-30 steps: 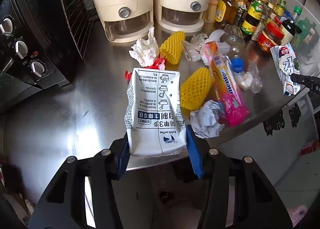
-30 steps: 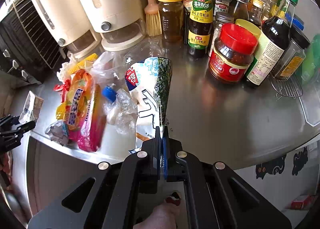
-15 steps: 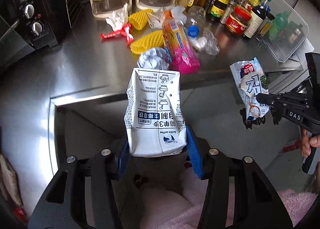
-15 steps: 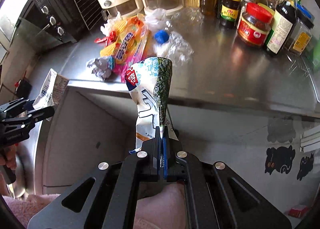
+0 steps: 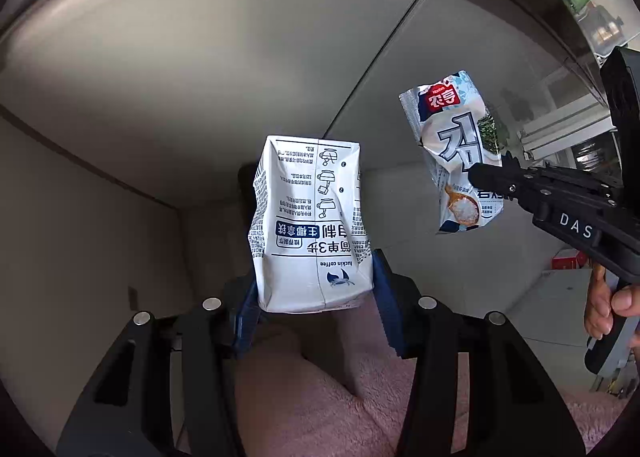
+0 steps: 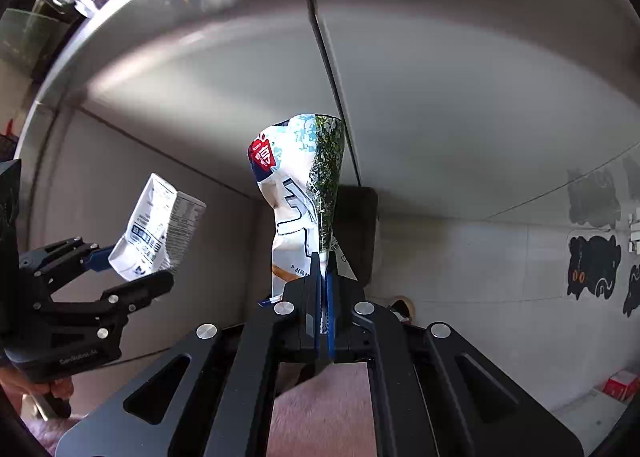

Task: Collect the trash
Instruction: 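Carry carton and snack bag down over the black bin and open both tools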

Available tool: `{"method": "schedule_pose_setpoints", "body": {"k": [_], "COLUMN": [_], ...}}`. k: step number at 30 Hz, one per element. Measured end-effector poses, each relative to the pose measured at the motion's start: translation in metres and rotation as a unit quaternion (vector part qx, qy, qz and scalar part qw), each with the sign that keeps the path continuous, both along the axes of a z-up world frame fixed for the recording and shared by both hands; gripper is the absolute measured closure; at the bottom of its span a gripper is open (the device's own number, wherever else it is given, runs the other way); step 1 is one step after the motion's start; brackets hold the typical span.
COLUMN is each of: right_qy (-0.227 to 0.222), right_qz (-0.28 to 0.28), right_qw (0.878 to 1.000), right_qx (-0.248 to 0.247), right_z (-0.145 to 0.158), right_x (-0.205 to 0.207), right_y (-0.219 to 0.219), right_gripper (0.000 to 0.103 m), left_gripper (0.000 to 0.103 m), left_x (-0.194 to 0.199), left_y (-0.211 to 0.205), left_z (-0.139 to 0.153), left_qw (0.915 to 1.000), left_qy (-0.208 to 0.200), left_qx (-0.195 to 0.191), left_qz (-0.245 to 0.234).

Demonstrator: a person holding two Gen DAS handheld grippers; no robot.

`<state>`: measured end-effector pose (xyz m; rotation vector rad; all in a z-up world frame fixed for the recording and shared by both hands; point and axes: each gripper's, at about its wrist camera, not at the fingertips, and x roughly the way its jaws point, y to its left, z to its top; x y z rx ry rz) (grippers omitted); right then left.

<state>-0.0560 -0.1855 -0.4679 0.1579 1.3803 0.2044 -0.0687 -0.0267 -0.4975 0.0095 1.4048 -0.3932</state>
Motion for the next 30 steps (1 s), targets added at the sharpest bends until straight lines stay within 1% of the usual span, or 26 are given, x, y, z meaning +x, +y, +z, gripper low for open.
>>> {"method": "schedule_pose_setpoints", "body": {"k": [3, 6, 9, 13, 17, 18, 21, 23, 24, 25, 26, 27, 28, 29, 30], "right_qy": [0.027, 0.056, 0.075, 0.099, 0.113, 0.115, 0.125, 0.128, 0.129, 0.126, 0.121, 0.112, 0.105, 0.103, 0.101], "right_qz": [-0.015, -0.036, -0.055, -0.07, -0.081, -0.085, -0.098, -0.099, -0.098, -0.098, -0.099, -0.103, -0.106, -0.107, -0.108], "right_qw": [0.999, 0.997, 0.994, 0.991, 0.989, 0.988, 0.985, 0.984, 0.984, 0.985, 0.985, 0.986, 0.987, 0.987, 0.987], "right_qx": [0.021, 0.041, 0.051, 0.053, 0.053, 0.055, 0.07, 0.073, 0.071, 0.07, 0.07, 0.069, 0.065, 0.064, 0.061], "right_z": [-0.037, -0.068, -0.093, -0.123, -0.138, -0.14, -0.142, -0.14, -0.137, -0.133, -0.131, -0.127, -0.12, -0.116, -0.11], "right_x": [0.006, 0.012, 0.018, 0.029, 0.039, 0.042, 0.041, 0.042, 0.043, 0.044, 0.043, 0.046, 0.046, 0.047, 0.047], "right_y": [0.001, 0.001, 0.001, 0.004, 0.002, 0.002, 0.001, 0.0, 0.0, 0.0, -0.001, -0.004, -0.006, -0.006, -0.007], "right_gripper": [0.099, 0.099, 0.099, 0.099, 0.099, 0.096, 0.095, 0.095, 0.094, 0.081, 0.065, 0.034, 0.032, 0.032, 0.032], "left_gripper": [0.055, 0.055, 0.055, 0.054, 0.054, 0.053, 0.054, 0.045, 0.039, 0.037, 0.036, 0.034, 0.033, 0.032, 0.028], "left_x": [0.003, 0.005, 0.01, 0.021, 0.032, 0.034, 0.034, 0.035, 0.037, 0.037, 0.037, 0.037, 0.037, 0.037, 0.035], "left_y": [-0.006, -0.013, -0.016, -0.021, -0.023, -0.023, -0.024, -0.021, -0.019, -0.018, -0.018, -0.017, -0.015, -0.01, -0.011], "left_z": [-0.036, -0.067, -0.089, -0.112, -0.126, -0.129, -0.13, -0.128, -0.127, -0.125, -0.121, -0.116, -0.112, -0.105, -0.097], "left_qw": [0.9999, 0.9996, 0.9994, 0.9992, 0.9991, 0.999, 0.9987, 0.9985, 0.9985, 0.9986, 0.9986, 0.9985, 0.9986, 0.9987, 0.9987], "left_qy": [0.013, 0.028, 0.033, 0.037, 0.039, 0.04, 0.045, 0.048, 0.048, 0.047, 0.046, 0.045, 0.043, 0.038, 0.033], "left_qx": [0.002, 0.003, 0.003, 0.015, 0.017, 0.02, 0.025, 0.028, 0.025, 0.024, 0.027, 0.027, 0.027, 0.028, 0.03], "left_qz": [0.0, 0.002, 0.002, -0.007, -0.004, -0.005, -0.005, -0.001, 0.003, 0.006, 0.009, 0.012, 0.015, 0.019, 0.023]}}
